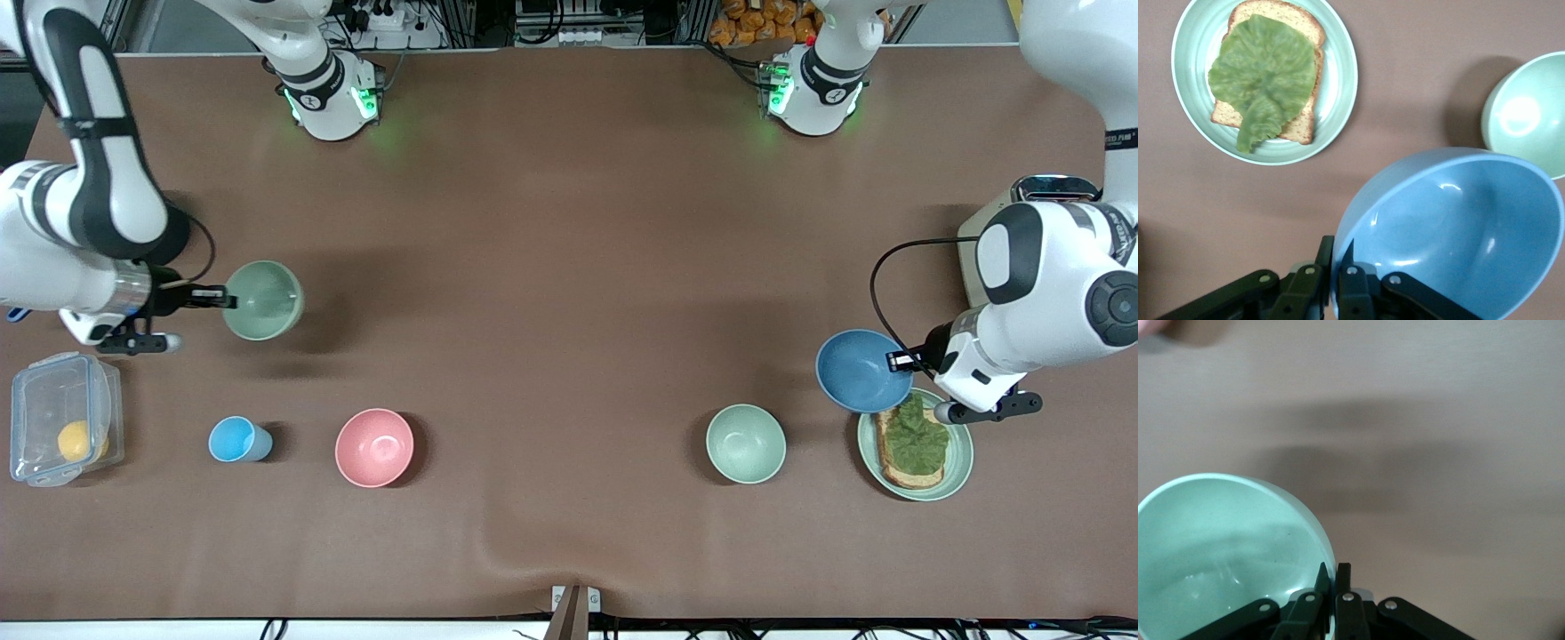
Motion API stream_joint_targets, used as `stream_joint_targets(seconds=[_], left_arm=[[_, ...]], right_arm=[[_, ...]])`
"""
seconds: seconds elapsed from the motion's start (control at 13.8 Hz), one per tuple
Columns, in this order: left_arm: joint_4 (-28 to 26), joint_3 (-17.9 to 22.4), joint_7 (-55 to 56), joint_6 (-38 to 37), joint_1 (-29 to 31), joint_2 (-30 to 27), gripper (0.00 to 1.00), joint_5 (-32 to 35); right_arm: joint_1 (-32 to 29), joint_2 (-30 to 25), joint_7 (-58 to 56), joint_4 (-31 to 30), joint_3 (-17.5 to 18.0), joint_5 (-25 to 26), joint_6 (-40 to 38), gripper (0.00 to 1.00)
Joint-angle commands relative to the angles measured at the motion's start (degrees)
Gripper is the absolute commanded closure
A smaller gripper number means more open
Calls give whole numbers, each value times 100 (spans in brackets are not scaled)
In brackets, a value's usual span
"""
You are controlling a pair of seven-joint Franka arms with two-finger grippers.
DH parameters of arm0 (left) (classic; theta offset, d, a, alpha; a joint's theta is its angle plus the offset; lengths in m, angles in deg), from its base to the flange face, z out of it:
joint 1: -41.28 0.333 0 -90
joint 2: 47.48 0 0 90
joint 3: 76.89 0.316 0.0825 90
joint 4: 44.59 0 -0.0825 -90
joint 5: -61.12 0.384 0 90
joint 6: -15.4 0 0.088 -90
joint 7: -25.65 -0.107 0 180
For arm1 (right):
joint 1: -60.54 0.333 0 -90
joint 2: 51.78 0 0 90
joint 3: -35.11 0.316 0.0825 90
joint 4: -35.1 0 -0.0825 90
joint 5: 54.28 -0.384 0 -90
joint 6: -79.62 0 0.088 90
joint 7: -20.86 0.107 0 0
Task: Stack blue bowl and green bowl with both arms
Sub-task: 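Lift the blue bowl with the left gripper while the right gripper carries the green bowl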
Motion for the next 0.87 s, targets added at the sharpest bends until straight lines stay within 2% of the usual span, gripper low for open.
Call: stream_joint_targets(seconds=[0.0,0.43,0.8], left_arm=[[-155,-229,320,-102,50,-250,100,-179],[-155,-572,655,-120,50,-233,100,-372],[-146,-563,603,-120,67,-153,100,-575]], right_arm=[[764,-251,1202,-104,-17,-154,-45,100],[2811,-216,4033,-104,-25,-251,657,100],[3806,55,5282,-367,-25,-242,1666,100]])
